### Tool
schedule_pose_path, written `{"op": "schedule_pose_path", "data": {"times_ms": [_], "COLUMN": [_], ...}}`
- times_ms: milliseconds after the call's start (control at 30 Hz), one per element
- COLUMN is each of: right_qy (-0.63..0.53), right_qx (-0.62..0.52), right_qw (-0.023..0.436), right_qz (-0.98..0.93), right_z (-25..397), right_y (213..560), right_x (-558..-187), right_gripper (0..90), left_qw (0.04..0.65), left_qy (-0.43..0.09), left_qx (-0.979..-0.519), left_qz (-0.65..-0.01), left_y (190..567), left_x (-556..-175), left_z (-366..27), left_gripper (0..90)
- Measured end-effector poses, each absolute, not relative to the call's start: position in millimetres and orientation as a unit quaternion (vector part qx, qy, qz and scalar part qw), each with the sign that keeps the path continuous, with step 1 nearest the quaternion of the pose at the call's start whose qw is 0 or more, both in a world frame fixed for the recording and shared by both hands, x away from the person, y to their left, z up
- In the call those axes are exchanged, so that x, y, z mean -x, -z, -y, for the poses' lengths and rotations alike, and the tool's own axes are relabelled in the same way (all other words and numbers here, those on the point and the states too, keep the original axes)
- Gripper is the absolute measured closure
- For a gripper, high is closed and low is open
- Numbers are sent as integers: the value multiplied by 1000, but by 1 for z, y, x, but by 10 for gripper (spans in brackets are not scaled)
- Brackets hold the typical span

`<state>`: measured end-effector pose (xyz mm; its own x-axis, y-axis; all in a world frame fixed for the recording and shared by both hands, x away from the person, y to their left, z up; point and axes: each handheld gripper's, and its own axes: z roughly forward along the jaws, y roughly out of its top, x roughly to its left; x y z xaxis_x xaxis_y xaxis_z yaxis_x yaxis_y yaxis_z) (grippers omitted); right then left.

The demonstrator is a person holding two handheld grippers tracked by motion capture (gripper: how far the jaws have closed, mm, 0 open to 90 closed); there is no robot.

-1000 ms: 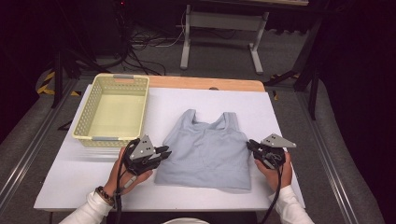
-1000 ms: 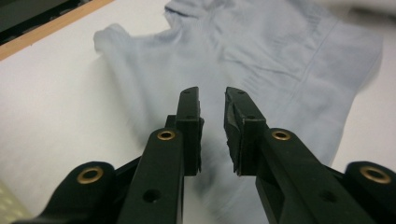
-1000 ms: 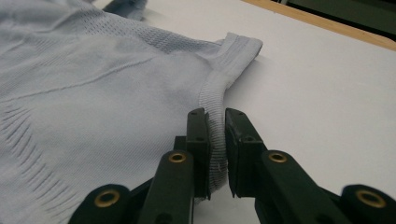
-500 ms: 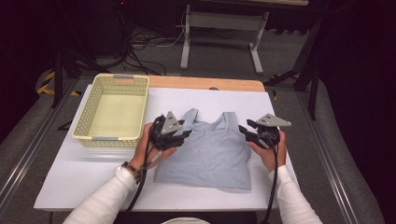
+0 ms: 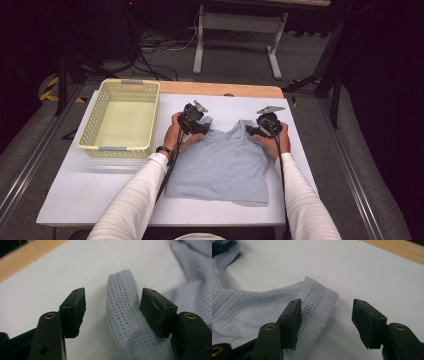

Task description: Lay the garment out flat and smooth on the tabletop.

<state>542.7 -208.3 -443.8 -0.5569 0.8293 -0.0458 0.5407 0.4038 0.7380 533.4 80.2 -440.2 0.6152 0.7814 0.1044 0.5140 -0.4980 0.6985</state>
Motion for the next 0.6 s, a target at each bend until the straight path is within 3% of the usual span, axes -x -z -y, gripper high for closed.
{"op": "schedule_pose_path", "data": {"times_ms": [200,400,500,600], "right_qy": [-356,-356,-353,-372], "right_qx": [-435,-417,-410,-400], "right_qw": [189,177,190,211], "right_qz": [-805,-817,-819,-811], "right_z": [206,200,197,199], "right_y": [454,451,447,435], "right_x": [-550,-551,-549,-547], "right_gripper": [480,747,865,882], "left_qw": [326,317,320,355], "left_qy": [-157,-156,-179,-189], "left_qx": [-846,-856,-850,-829], "left_qz": [-391,-378,-378,-389], "left_y": [450,446,439,421], "left_x": [-544,-543,-542,-540], "left_z": [-86,-81,-80,-87], "left_gripper": [501,776,815,818]}}
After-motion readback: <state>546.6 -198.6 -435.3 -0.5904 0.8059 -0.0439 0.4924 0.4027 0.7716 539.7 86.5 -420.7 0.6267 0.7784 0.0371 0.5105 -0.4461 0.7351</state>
